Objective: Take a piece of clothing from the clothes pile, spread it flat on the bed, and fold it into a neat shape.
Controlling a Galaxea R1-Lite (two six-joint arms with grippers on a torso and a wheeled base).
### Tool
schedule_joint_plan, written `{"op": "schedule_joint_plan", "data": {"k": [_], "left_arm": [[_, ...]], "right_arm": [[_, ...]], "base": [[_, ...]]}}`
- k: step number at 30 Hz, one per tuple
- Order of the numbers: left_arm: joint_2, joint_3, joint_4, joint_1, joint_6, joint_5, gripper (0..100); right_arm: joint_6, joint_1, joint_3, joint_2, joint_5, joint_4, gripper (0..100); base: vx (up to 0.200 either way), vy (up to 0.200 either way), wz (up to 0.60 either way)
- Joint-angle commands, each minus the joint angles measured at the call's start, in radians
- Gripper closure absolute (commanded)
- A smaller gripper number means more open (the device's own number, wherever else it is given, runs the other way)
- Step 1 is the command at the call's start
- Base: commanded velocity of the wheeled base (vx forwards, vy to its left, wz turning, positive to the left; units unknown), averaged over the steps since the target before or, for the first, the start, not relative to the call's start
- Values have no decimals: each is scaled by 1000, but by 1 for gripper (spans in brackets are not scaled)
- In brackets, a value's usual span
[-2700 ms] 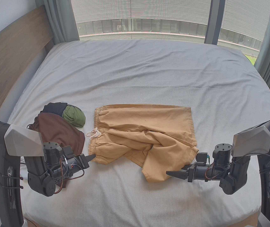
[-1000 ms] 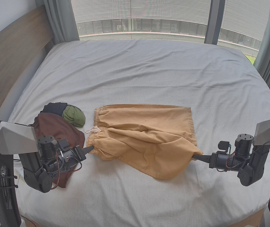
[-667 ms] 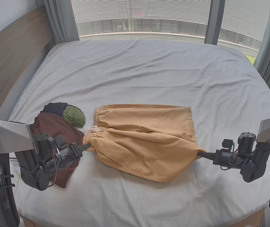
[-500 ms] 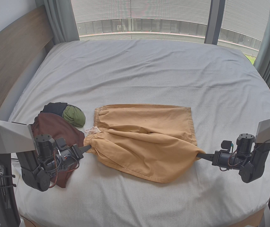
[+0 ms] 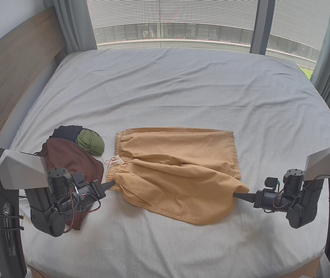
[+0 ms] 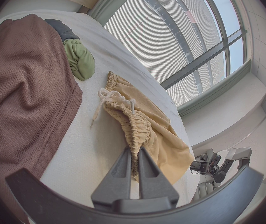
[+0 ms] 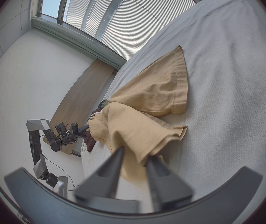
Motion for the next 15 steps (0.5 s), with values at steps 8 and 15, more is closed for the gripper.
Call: {"op": "schedule_joint_plan", "data": {"k": [8,15], "left_arm": [[5,0,-1,0,0,-1,100],[6,-8,-1,3,2,-1,100]], "right_arm": [[-50,18,9,68,-2,1,0],[-114,60,-6,126,-2,-2,0]], "base": [[0,0,0],[0,0,0]]}}
